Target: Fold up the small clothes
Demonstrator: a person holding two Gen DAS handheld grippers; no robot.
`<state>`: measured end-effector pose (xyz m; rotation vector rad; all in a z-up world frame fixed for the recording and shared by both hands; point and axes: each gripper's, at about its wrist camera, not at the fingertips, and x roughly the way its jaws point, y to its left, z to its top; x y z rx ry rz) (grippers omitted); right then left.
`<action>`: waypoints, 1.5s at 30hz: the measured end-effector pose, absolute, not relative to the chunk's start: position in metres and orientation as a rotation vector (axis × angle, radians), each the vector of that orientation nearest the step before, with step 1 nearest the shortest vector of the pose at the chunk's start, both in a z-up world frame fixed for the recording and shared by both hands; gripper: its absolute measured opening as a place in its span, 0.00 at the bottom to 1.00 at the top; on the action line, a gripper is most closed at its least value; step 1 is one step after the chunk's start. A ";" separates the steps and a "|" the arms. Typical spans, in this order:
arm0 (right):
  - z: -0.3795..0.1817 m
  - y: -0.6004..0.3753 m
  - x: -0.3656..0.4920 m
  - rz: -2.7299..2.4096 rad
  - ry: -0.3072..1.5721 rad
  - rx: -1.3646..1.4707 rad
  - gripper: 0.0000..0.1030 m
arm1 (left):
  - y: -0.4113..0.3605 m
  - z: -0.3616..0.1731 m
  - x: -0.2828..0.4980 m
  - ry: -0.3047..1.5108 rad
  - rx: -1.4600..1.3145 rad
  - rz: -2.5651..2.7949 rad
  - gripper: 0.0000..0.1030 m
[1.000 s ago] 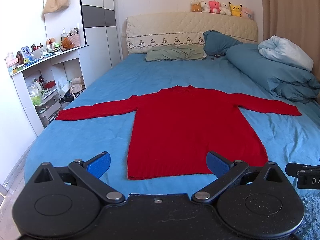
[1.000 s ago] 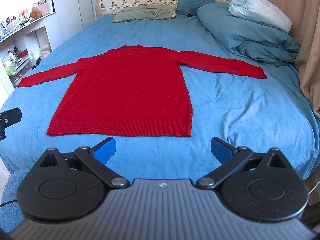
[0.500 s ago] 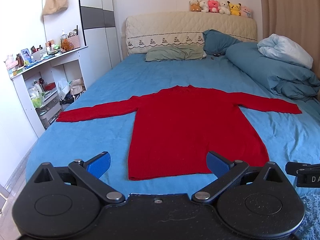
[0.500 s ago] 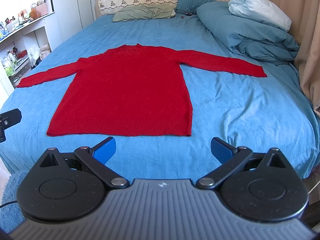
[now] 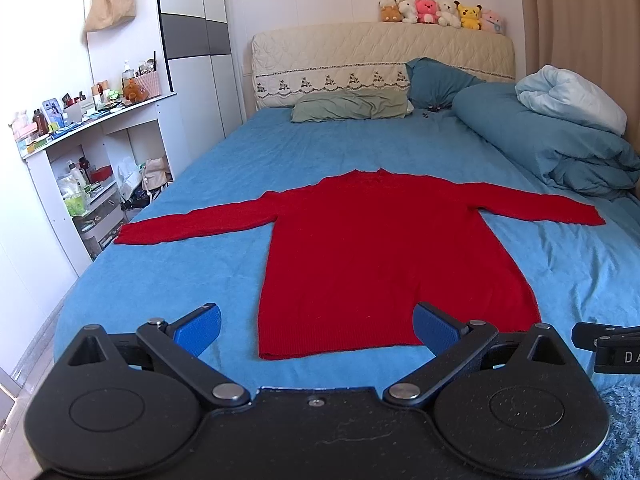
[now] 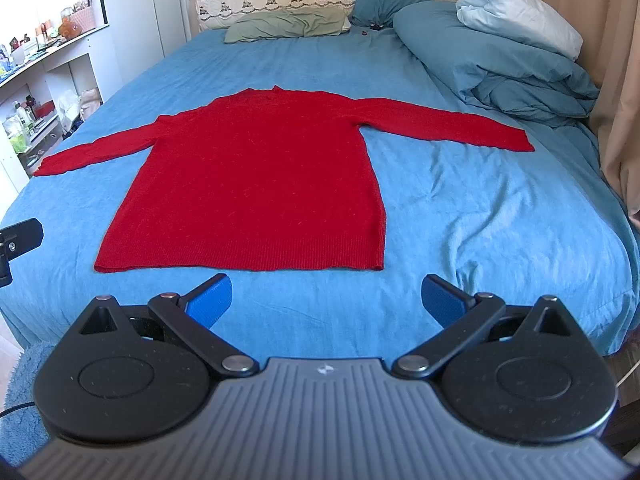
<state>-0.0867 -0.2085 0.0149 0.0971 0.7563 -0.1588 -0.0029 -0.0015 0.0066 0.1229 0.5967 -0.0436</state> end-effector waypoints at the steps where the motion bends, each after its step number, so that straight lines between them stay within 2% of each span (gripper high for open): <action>1: 0.015 -0.208 -0.087 -0.159 0.756 0.098 1.00 | -0.002 0.007 -0.003 0.597 0.123 -0.044 1.00; 35: 0.019 -0.211 -0.087 -0.152 0.737 0.114 1.00 | 0.000 0.020 -0.004 0.608 0.096 -0.064 1.00; 40: 0.034 -0.236 -0.073 -0.189 0.698 0.164 1.00 | -0.009 0.041 0.024 0.585 0.105 -0.085 1.00; 45: 0.045 -0.282 -0.034 -0.295 0.657 0.180 1.00 | -0.032 0.056 0.091 0.548 0.129 -0.127 1.00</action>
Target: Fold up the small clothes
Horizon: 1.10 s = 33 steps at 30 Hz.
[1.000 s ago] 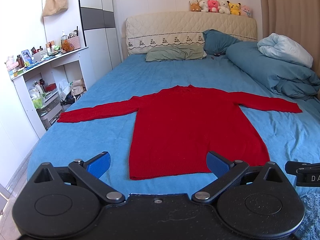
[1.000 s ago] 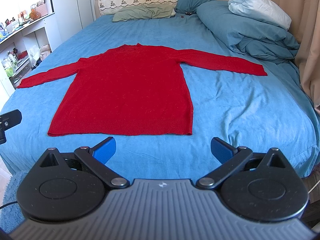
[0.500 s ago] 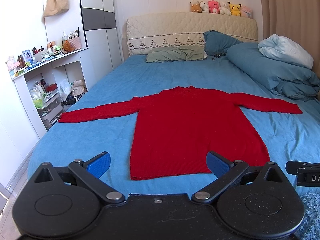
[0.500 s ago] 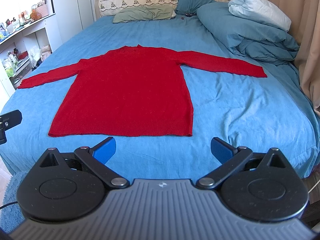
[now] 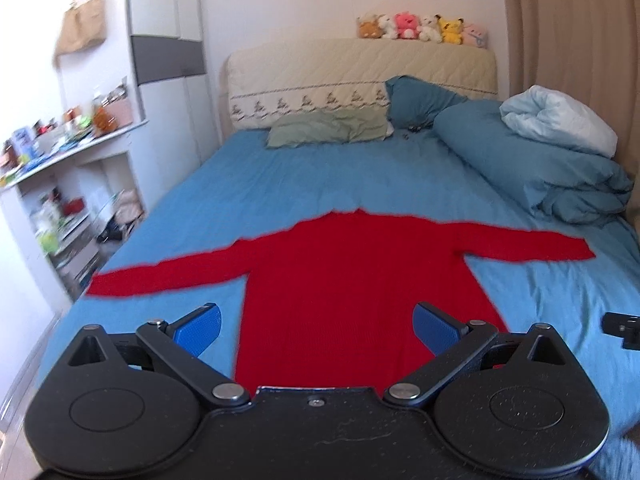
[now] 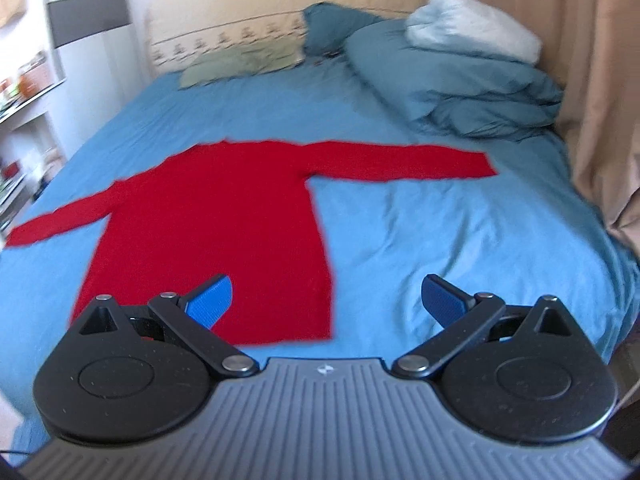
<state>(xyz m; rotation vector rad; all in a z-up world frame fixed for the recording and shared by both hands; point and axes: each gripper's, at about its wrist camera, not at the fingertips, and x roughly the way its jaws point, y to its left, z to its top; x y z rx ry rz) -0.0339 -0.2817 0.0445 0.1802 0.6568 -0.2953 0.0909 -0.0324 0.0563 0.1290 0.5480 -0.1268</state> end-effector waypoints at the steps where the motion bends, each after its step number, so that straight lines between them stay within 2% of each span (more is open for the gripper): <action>1: 0.044 -0.293 -0.023 -0.326 0.641 0.186 1.00 | -0.038 0.057 0.109 0.540 0.131 -0.134 1.00; 6: 0.031 -0.365 0.039 -0.487 0.576 0.226 1.00 | -0.080 0.050 0.209 0.541 0.140 -0.189 1.00; 10: 0.000 -0.428 0.098 -0.590 0.538 0.222 1.00 | -0.114 0.028 0.288 0.560 0.097 -0.223 1.00; 18: -0.102 -0.544 0.205 -0.713 0.505 0.299 1.00 | -0.199 -0.071 0.434 0.637 0.159 -0.276 1.00; 25: -0.157 -0.617 0.259 -0.777 0.532 0.387 1.00 | -0.250 -0.139 0.507 0.832 0.116 -0.270 1.00; 28: -0.170 -0.643 0.271 -0.798 0.559 0.432 0.91 | -0.264 -0.156 0.527 0.897 0.119 -0.249 1.00; 32: -0.176 -0.662 0.279 -0.834 0.562 0.470 0.86 | -0.278 -0.170 0.544 0.937 0.140 -0.231 1.00; 33: -0.176 -0.664 0.281 -0.840 0.561 0.471 0.81 | -0.280 -0.174 0.551 0.953 0.136 -0.228 1.00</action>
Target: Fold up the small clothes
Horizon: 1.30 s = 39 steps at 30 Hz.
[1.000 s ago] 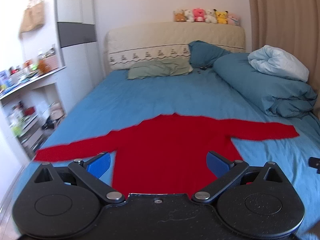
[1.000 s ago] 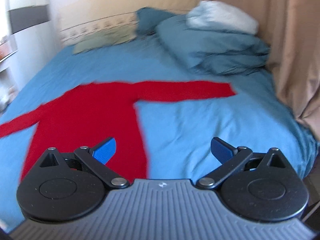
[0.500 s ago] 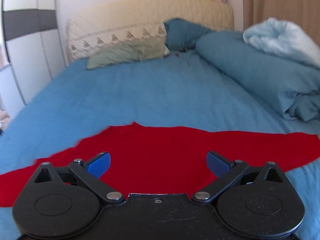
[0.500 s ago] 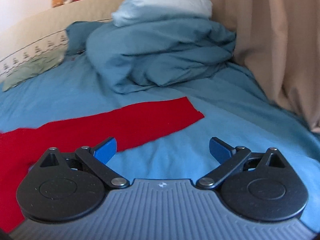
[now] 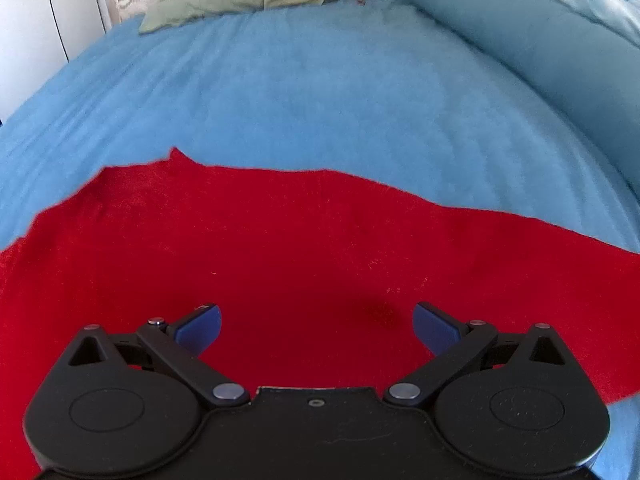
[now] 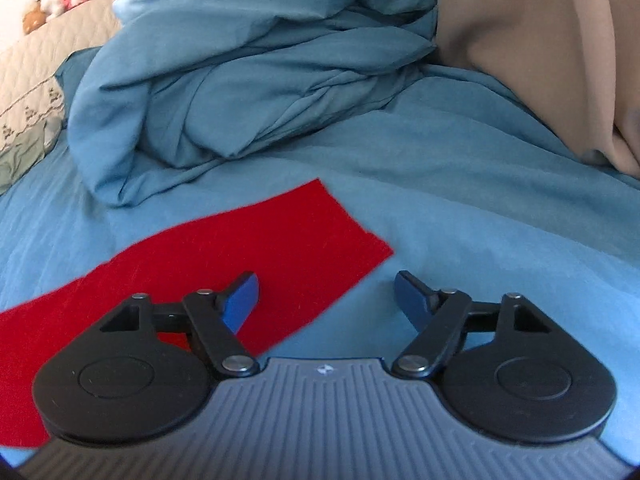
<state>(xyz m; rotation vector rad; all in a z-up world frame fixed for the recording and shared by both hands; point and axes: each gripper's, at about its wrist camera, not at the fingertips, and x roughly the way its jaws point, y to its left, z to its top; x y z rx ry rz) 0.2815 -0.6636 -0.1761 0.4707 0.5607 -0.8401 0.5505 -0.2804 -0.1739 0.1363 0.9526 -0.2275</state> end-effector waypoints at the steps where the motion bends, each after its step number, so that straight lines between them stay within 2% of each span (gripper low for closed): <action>1: -0.176 -0.665 0.284 -0.852 0.562 0.469 0.73 | -0.282 -0.178 0.554 0.973 0.132 -0.227 1.00; 3: -0.177 -0.667 0.287 -0.874 0.558 0.470 0.64 | -0.285 -0.184 0.562 0.999 0.136 -0.221 1.00; 6: -0.175 -0.669 0.289 -0.903 0.556 0.479 0.42 | -0.287 -0.187 0.564 0.997 0.152 -0.228 1.00; 7: -0.174 -0.670 0.290 -0.907 0.561 0.478 0.31 | -0.287 -0.187 0.566 1.006 0.148 -0.228 1.00; 9: -0.171 -0.671 0.293 -0.894 0.571 0.480 0.22 | -0.284 -0.188 0.568 1.019 0.129 -0.230 1.00; 14: -0.139 -0.655 0.303 -0.859 0.553 0.472 0.22 | -0.270 -0.174 0.578 1.075 0.125 -0.290 1.00; 18: -0.084 -0.615 0.328 -0.730 0.474 0.451 0.22 | -0.236 -0.141 0.578 1.010 0.089 -0.273 1.00; 23: -0.016 -0.522 0.391 -0.448 0.359 0.442 0.22 | -0.166 -0.097 0.578 0.915 0.051 -0.219 1.00; 26: 0.003 -0.443 0.438 -0.228 0.335 0.437 0.22 | -0.109 -0.085 0.570 0.898 -0.004 -0.160 1.00; 29: -0.008 -0.357 0.481 -0.020 0.376 0.413 0.22 | -0.047 -0.094 0.557 0.940 -0.092 -0.128 1.00; 33: -0.079 -0.245 0.525 0.193 0.579 0.362 0.22 | 0.015 -0.116 0.536 0.963 -0.085 -0.056 1.00; 38: -0.154 -0.169 0.525 0.279 0.748 0.243 0.22 | 0.050 -0.136 0.521 0.985 -0.104 -0.062 1.00; 39: -0.159 -0.165 0.522 0.282 0.756 0.238 0.25 | 0.052 -0.137 0.517 0.987 -0.104 -0.069 1.00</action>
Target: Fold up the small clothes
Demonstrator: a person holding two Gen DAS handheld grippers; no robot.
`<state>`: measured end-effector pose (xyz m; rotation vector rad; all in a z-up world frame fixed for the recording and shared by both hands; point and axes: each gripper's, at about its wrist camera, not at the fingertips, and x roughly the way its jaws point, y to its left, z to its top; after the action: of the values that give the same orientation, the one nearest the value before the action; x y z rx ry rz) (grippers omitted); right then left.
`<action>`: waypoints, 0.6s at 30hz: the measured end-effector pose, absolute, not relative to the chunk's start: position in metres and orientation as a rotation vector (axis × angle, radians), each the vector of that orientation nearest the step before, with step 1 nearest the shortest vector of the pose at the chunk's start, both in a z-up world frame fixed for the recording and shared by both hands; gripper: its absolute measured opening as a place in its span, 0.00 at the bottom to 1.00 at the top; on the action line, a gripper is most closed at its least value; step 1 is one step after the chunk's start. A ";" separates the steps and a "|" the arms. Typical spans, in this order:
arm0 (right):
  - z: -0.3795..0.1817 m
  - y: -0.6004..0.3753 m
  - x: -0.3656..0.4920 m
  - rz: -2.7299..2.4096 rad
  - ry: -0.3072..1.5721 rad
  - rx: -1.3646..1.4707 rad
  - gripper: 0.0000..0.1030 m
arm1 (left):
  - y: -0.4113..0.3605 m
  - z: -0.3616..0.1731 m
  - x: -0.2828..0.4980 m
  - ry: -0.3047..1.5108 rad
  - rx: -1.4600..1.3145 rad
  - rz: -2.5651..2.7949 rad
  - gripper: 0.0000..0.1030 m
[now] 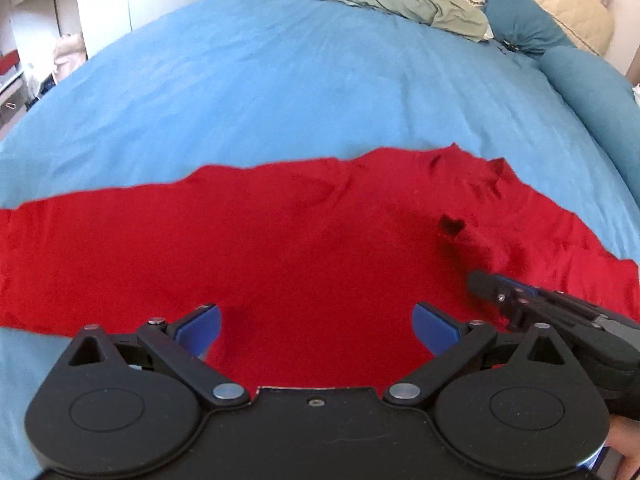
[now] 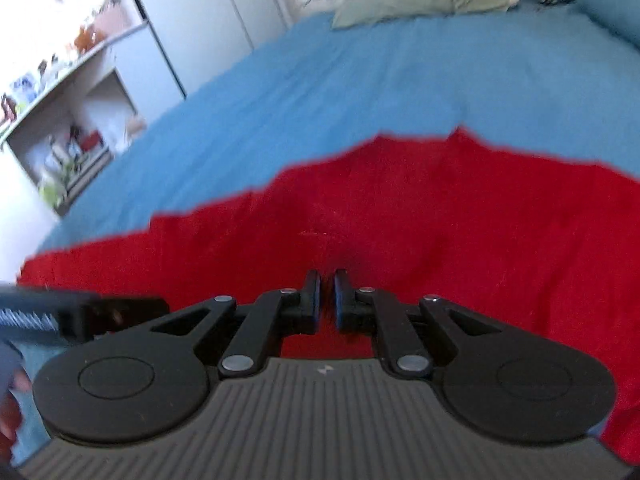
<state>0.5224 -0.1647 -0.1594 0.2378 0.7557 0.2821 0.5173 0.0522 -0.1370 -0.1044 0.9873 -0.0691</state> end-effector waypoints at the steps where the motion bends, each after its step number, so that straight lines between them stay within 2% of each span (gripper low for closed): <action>1: -0.163 -0.162 0.520 0.286 0.758 0.235 0.27 | 0.049 -0.139 0.518 0.988 -0.104 -0.077 1.00; 2: -0.166 -0.160 0.518 0.289 0.761 0.234 0.31 | 0.049 -0.139 0.519 0.988 -0.104 -0.083 1.00; 4: -0.166 -0.162 0.520 0.307 0.782 0.241 0.71 | 0.048 -0.140 0.517 0.987 -0.108 -0.103 1.00; 5: -0.164 -0.162 0.517 0.325 0.782 0.242 0.76 | 0.045 -0.140 0.516 0.990 -0.106 -0.120 1.00; 6: -0.160 -0.165 0.517 0.337 0.769 0.232 0.80 | 0.043 -0.142 0.517 0.993 -0.102 -0.138 1.00; 9: -0.136 -0.180 0.519 0.323 0.742 0.147 0.81 | 0.027 -0.142 0.512 0.991 -0.081 -0.194 1.00; 11: -0.123 -0.204 0.517 0.281 0.730 0.107 0.87 | 0.010 -0.143 0.514 0.984 -0.065 -0.231 1.00; 13: -0.109 -0.227 0.504 0.202 0.708 0.076 0.99 | -0.010 -0.144 0.517 0.976 -0.037 -0.248 0.99; 15: -0.099 -0.248 0.489 0.124 0.672 0.060 1.00 | -0.027 -0.144 0.524 0.948 -0.023 -0.226 0.97; 18: -0.101 -0.276 0.468 0.097 0.685 0.025 1.00 | -0.044 -0.153 0.538 0.952 -0.055 -0.242 0.87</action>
<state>0.4684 -0.2758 -0.1011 0.0251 0.6849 0.0973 0.5378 -0.0438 -0.1526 -0.0554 0.9517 -0.2422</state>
